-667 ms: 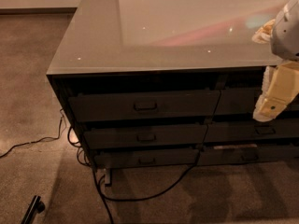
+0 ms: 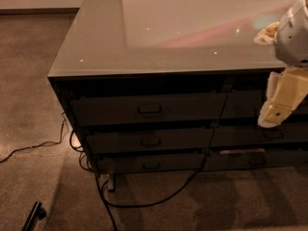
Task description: Open top drawer
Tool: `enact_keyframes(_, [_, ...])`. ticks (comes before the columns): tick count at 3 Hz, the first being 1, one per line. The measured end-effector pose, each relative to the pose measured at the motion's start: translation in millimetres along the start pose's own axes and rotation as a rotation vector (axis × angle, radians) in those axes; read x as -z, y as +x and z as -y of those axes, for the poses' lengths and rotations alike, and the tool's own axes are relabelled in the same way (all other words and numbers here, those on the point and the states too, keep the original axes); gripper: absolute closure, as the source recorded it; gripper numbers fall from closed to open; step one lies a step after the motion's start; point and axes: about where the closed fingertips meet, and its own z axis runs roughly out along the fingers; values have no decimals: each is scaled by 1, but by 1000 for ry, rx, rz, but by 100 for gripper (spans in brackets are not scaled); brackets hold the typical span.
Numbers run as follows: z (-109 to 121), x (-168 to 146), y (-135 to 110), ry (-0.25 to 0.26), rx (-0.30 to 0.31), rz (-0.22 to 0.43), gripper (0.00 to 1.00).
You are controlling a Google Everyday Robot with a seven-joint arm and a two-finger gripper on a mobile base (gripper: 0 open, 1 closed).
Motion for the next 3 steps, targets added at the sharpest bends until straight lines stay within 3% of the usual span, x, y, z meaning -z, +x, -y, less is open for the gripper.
enact_keyframes(1, [-6, -18, -8, 13, 64, 15, 0])
enact_keyframes(2, [-14, -91, -25, -18, 123, 1, 0])
enact_keyframes(3, [-14, -91, -25, -18, 123, 1, 0])
